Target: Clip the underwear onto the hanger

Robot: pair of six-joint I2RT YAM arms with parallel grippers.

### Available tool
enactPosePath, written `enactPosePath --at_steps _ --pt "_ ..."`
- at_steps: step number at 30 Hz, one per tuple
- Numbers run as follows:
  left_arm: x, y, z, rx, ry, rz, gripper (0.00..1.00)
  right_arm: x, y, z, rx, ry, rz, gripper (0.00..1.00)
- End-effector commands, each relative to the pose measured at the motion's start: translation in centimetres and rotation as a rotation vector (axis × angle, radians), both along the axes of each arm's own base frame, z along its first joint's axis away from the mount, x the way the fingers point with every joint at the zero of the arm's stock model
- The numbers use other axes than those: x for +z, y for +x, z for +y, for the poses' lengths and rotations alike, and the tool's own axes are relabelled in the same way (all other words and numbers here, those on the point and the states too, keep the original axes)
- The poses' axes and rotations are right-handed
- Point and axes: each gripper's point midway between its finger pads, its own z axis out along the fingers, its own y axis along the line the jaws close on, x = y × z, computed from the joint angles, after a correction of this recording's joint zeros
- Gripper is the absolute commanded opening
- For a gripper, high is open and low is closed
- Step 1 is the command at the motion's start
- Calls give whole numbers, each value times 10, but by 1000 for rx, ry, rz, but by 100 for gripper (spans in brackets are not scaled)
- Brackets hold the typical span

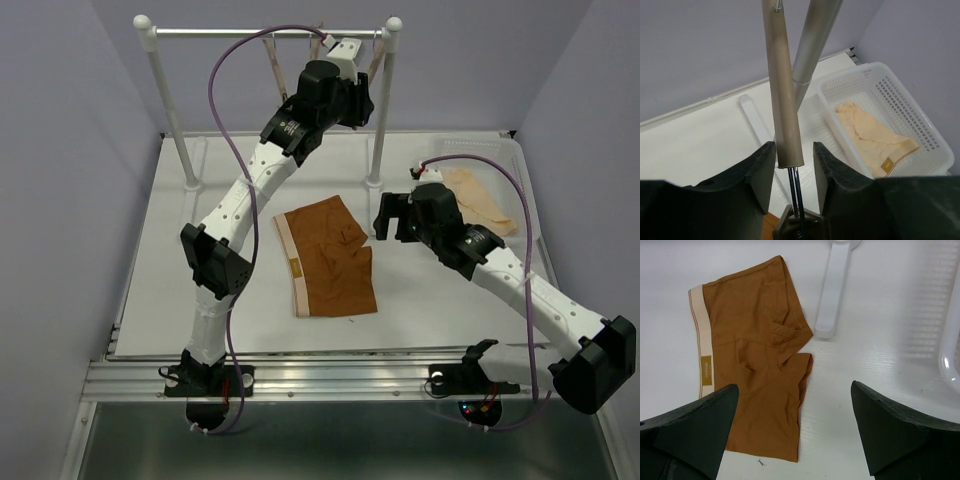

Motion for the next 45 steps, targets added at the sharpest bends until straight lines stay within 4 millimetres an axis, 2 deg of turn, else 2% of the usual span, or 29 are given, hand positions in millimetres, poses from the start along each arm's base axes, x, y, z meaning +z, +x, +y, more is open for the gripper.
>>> enactPosePath --at_steps 1,7,8,13,17,20,25,26,30,32,33,34,35,36,38,42,44,45 --pt "50 -14 13 -1 -52 -94 43 7 5 3 -8 31 -12 100" --pt "62 -18 14 -7 -66 -121 15 6 7 6 -7 33 -2 100" --pt "65 -18 15 -6 -69 -128 0 5 7 6 -8 34 -1 100" --pt "72 -22 15 -17 -78 -142 0 5 8 8 -6 37 3 100" --pt "85 -25 19 -9 -99 -171 0 6 7 9 0 42 2 100" --pt "103 -30 29 28 -123 -213 0 5 8 9 -1 41 4 100" --pt "117 -38 41 61 -136 -250 0 7 8 8 -5 43 -1 100" --pt "120 -38 48 102 -134 -256 0 6 8 8 -4 39 -1 100" --pt "103 -40 54 136 -100 -225 0 6 9 8 3 29 -3 100" --pt "101 -45 58 139 -97 -217 0 9 9 8 7 23 -11 100" --pt "87 -44 58 144 -78 -192 0 11 10 8 9 21 -16 100" --pt "85 -46 60 149 -76 -186 0 12 10 8 9 21 -20 100" --pt "86 -50 64 160 -76 -188 0 17 11 8 14 22 -31 100" --pt "74 -50 64 164 -61 -169 0 18 11 9 17 22 -34 100" --pt "75 -55 68 173 -59 -173 0 21 13 9 23 18 -43 100" --pt "50 -62 70 177 -21 -134 0 28 14 12 39 23 -59 100" --pt "47 -71 70 173 -14 -135 0 35 15 15 49 37 -73 100" --pt "35 -74 68 169 2 -123 0 44 17 16 49 51 -92 100"
